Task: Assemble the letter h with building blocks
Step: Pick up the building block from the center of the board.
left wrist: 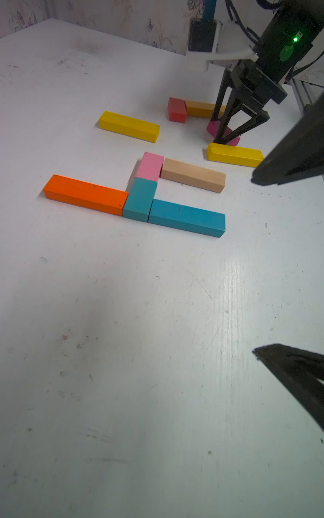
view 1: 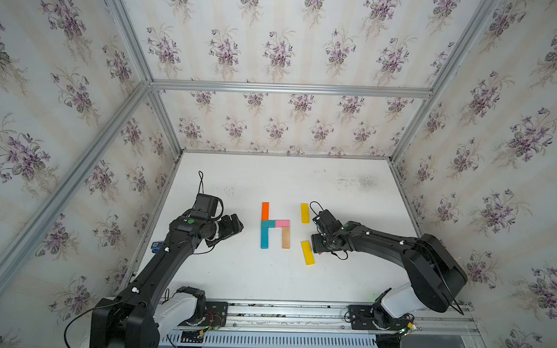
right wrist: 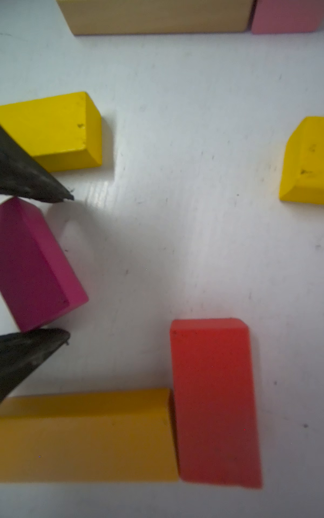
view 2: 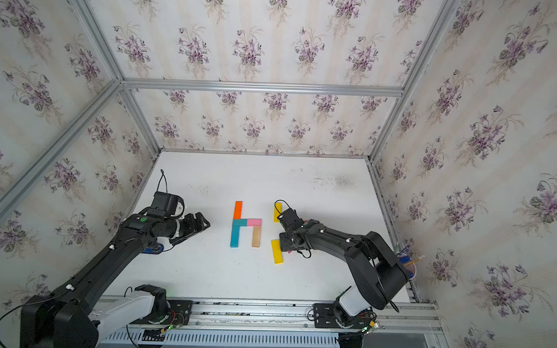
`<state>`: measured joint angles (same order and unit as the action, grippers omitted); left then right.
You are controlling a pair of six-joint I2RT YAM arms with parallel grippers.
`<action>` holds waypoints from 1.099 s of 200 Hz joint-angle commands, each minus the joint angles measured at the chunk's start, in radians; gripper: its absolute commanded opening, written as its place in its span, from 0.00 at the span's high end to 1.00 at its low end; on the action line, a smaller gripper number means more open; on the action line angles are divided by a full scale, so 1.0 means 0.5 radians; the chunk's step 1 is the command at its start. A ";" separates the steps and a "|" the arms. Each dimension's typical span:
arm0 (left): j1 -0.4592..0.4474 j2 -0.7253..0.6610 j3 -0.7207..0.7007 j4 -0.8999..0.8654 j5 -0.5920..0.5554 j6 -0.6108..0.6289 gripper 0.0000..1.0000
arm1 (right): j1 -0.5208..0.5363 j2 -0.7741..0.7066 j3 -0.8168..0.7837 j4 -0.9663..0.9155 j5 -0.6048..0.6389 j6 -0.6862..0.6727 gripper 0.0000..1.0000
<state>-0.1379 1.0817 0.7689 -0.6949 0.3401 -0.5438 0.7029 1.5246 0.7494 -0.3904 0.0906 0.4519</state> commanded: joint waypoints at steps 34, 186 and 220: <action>0.000 0.018 -0.006 0.029 0.016 0.005 0.09 | 0.028 -0.187 -0.102 -0.060 -0.130 0.120 0.29; -0.001 0.020 -0.001 0.037 0.080 -0.015 0.09 | 0.332 -0.267 -0.148 -0.386 0.174 0.482 0.30; 0.000 0.012 0.020 0.005 0.063 0.007 0.09 | 0.301 -0.110 -0.072 -0.299 0.218 0.452 0.30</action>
<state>-0.1379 1.0916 0.7654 -0.6918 0.3664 -0.5449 0.8646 1.4281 0.6895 -0.5652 0.1612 0.6773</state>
